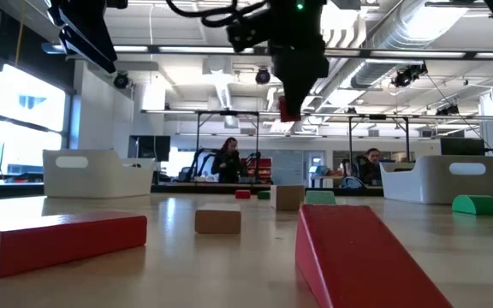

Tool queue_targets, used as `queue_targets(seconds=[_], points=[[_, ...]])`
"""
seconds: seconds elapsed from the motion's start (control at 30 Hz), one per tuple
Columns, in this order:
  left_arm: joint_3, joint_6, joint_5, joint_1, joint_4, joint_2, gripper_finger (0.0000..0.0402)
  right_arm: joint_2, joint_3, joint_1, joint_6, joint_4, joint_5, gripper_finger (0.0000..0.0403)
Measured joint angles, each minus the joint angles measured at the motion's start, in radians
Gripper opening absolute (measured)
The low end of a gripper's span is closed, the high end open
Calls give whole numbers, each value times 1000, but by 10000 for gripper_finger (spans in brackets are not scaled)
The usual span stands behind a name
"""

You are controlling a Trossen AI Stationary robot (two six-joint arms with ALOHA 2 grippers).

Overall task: Sort & place blocks by color
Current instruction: Put the red block in the gray bin

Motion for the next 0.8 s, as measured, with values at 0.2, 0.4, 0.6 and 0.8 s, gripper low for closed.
queue_targets(seconds=[0.2, 0.4, 0.6, 0.8], points=[[0, 0, 0, 0, 0, 0, 180, -101, -239, 3, 126, 5, 71, 106], [0, 0, 0, 0, 3, 0, 180, -285, -502, -20, 297, 44, 86, 106], [0, 0, -17, 0, 5, 0, 180, -482, -697, -36, 425, 95, 101, 106], [0, 0, -19, 0, 5, 0, 180, -658, -839, -72, 590, 105, 146, 106]])
